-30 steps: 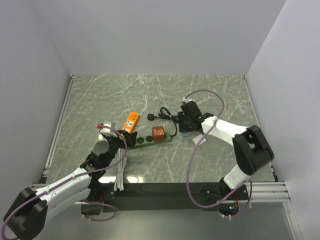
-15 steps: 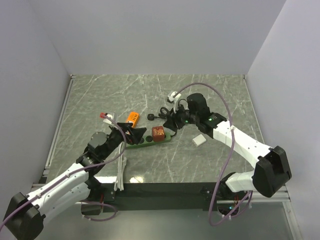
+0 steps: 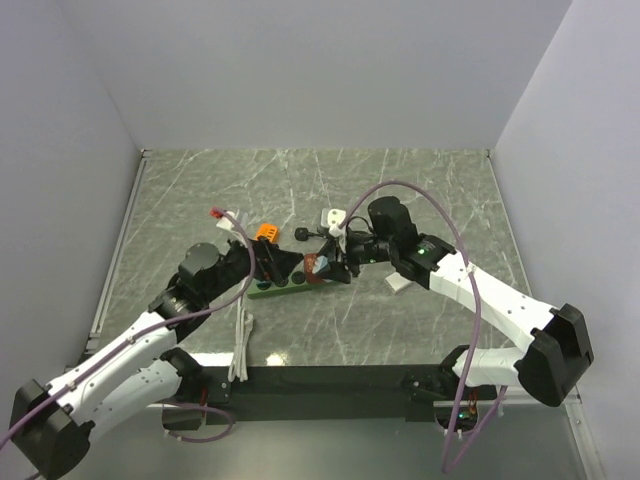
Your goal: Insert the plug
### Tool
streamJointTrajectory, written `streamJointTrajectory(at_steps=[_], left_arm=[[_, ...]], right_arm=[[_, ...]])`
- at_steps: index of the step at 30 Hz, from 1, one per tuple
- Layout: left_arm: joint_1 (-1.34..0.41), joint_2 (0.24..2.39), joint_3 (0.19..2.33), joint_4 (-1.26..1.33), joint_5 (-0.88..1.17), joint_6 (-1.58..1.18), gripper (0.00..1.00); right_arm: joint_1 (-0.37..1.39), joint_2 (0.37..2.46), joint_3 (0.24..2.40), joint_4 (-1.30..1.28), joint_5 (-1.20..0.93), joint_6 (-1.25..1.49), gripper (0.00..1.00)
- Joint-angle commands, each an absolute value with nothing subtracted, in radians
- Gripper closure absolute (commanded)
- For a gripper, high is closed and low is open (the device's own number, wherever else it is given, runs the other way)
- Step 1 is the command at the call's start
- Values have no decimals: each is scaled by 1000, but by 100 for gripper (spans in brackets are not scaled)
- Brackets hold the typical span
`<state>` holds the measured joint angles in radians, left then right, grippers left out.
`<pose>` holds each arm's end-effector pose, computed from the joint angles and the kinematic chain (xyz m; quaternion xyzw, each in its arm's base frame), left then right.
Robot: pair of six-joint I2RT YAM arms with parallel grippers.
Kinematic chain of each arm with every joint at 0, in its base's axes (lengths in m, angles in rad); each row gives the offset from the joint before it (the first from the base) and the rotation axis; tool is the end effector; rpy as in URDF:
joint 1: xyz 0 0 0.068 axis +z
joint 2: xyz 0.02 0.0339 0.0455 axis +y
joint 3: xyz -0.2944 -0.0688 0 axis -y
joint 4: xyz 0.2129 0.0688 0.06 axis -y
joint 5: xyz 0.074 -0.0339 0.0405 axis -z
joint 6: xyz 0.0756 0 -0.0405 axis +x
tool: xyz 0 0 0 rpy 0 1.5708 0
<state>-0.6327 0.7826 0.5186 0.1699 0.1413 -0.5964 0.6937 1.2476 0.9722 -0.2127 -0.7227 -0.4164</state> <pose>0.1394 -0.1154 0.3095 0.0609 0.7368 -0.4298 0.5184 0.1703 0.2067 0.3312 -0.5773 0.5853 0.3667 0.4355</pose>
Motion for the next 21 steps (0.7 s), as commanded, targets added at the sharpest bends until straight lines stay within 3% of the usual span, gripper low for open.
streamJointTrajectory(at_steps=[1,21], left_arm=[[-632,850,580,149,233,-618,1],[-632,1002,569,287,457,-673,6]], right_arm=[[724,1233,983,-235,-746,-468,100],[770,1272,1014,-264,-669,-471,100]])
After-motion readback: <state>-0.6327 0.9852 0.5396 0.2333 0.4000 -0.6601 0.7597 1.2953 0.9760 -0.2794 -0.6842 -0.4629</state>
